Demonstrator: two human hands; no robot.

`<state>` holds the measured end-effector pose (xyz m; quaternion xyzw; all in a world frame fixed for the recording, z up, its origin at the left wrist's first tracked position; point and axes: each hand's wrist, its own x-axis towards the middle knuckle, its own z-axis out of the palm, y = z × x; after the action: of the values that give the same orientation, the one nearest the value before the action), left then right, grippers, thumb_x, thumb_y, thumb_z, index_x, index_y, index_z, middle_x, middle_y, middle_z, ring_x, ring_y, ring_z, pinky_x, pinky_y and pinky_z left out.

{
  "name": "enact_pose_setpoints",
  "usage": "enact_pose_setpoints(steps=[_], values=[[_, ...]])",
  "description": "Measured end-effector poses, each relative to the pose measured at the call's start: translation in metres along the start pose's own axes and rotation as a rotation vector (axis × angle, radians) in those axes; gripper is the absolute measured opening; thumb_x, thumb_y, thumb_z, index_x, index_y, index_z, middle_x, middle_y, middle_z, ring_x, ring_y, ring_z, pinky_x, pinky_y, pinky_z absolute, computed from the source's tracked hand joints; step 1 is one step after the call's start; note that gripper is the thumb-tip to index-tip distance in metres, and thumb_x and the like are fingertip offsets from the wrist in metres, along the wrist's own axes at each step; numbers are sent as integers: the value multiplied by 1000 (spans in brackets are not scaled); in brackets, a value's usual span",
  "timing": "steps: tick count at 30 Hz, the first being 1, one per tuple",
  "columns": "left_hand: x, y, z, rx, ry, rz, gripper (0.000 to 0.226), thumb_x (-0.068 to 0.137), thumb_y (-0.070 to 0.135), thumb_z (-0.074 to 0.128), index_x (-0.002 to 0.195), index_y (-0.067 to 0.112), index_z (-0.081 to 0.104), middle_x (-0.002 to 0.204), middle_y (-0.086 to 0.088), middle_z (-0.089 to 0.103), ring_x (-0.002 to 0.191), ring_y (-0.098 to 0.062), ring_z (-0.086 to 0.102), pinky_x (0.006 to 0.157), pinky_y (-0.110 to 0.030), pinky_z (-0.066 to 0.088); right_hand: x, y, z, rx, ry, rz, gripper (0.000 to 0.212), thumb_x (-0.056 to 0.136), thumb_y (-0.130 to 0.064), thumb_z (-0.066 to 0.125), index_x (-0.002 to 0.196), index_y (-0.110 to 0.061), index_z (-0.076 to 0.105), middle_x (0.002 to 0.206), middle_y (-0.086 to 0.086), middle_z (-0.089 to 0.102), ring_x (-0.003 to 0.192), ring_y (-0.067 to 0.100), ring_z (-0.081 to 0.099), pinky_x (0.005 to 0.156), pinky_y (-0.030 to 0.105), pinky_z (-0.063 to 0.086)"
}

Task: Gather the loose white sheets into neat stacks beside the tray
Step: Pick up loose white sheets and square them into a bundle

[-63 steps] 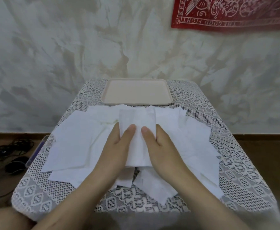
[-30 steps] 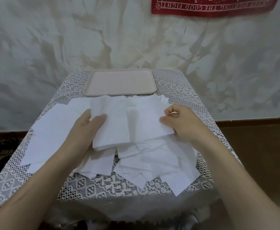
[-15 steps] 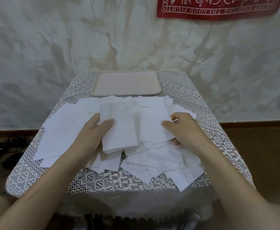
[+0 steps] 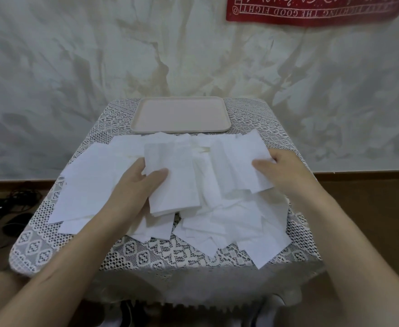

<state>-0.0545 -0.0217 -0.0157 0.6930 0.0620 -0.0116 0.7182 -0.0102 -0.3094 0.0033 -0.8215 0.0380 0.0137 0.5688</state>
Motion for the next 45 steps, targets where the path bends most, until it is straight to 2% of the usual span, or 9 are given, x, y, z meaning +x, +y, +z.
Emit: enact_pose_setpoints(steps=[5,9,13,15,18,27,32,38,45], values=[[-2,1,4,12,-28,2,27,103,18,62,130,23,62,109,-4,80,96,-24,79,72,-35,64,1,2,-1,-31,-41,18,17,97,-12,64,88,1,70,77,6,70,53,6,62,46,17,47],[-4,1,7,1,-31,3,24,104,18,61,128,22,62,105,-1,81,92,-21,79,67,-30,63,-1,-1,8,42,-105,15,17,97,-19,67,90,-4,72,84,7,75,69,16,69,62,29,54],[-4,1,6,27,-21,12,27,104,21,62,131,22,61,108,-2,81,98,-25,78,75,-38,64,1,3,17,-124,-107,-8,22,93,-31,71,94,-9,71,84,1,74,74,19,68,68,36,54],[-4,1,4,29,-14,14,27,104,21,62,131,22,61,109,-3,81,99,-26,78,81,-43,62,0,5,20,-307,-77,-22,35,89,-41,72,92,-6,65,80,2,67,72,22,61,64,34,43],[-4,0,1,30,-10,19,26,104,22,62,130,22,63,111,-4,80,100,-27,78,89,-50,61,-1,8,24,-329,-84,27,43,85,-47,72,92,-6,61,84,5,67,74,25,63,59,29,40],[-3,1,-2,2,-3,13,27,104,21,62,131,20,63,111,-3,80,101,-26,78,83,-42,64,0,-1,34,-255,-49,-60,21,88,-28,71,83,-12,59,75,3,59,70,25,54,65,33,39],[-3,2,-3,10,-3,11,25,104,21,62,129,21,63,110,-3,80,98,-24,78,78,-38,64,2,-4,29,-132,-42,-111,13,87,-25,70,85,-15,62,88,11,69,73,26,64,69,35,47],[-5,4,-3,16,4,16,25,104,20,61,129,20,63,109,-3,80,96,-23,79,75,-36,65,-3,-12,21,59,-28,-134,11,92,-19,67,103,-17,70,98,3,75,80,14,70,71,29,51],[-6,5,-2,32,-5,22,25,105,21,61,129,20,63,106,-1,81,93,-22,79,70,-34,65,0,-4,26,46,-55,1,27,91,-17,74,111,-25,59,108,6,70,93,24,70,80,34,54]])
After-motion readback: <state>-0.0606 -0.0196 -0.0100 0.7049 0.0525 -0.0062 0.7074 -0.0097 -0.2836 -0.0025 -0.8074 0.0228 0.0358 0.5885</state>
